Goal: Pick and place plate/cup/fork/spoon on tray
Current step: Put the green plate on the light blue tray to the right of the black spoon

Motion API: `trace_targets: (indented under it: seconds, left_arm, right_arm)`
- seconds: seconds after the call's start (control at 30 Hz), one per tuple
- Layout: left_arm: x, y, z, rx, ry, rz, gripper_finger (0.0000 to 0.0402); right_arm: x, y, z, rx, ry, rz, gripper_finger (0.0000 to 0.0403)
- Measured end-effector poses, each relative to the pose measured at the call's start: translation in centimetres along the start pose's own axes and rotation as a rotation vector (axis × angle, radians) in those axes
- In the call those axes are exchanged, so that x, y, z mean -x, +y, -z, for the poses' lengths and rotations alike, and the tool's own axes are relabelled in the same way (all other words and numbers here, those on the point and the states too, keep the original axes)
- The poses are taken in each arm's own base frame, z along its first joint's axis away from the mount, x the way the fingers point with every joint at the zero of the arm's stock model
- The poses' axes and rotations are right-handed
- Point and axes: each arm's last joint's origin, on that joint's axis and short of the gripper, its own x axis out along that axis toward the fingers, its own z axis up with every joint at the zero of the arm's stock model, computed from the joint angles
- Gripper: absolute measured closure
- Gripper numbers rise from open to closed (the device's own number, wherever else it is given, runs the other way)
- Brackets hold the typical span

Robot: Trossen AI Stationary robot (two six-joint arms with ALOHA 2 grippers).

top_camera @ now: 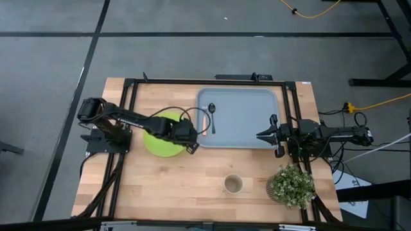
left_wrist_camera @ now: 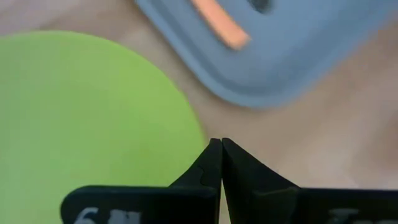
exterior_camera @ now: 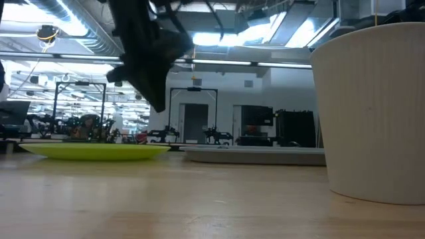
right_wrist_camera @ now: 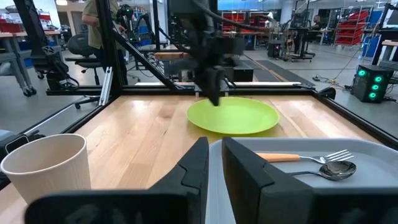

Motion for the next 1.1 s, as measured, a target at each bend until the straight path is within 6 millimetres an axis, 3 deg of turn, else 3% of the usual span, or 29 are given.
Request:
trace_targets:
  seconds: [0.13,0.2,0.33,0.53,1.1]
  left_arm:
    - [0.4,-0.9,1.0,-0.009,0.031,0.052,0.0401]
    - [0.5,-0.7,1.4,-0.024,-0.026,-0.019,0.0394]
    - [0.9,-0.3,2.3,-0.061,-0.116,-0.155,0.0345]
    - [1.3,-0.3,3.6,-0.071,-0.099,-0.19,0.027]
    - [1.3,-2.4,2.2,0.112,-0.271,0.001,0.0264]
  right_arm:
    - [0.0,0.0,0.0,0.003,0.0,0.0,0.0351]
    - [0.0,0.0,0.0,0.003,0.0,0.0,0.0351]
    - [0.0,0.0,0.0,-0.003,0.0,0.0,0.0351]
    - [0.0,0.0,0.0,0.001,0.0,0.0,0.0351]
    - [0.0,0.0,0.0,0.003,0.0,0.0,0.0351]
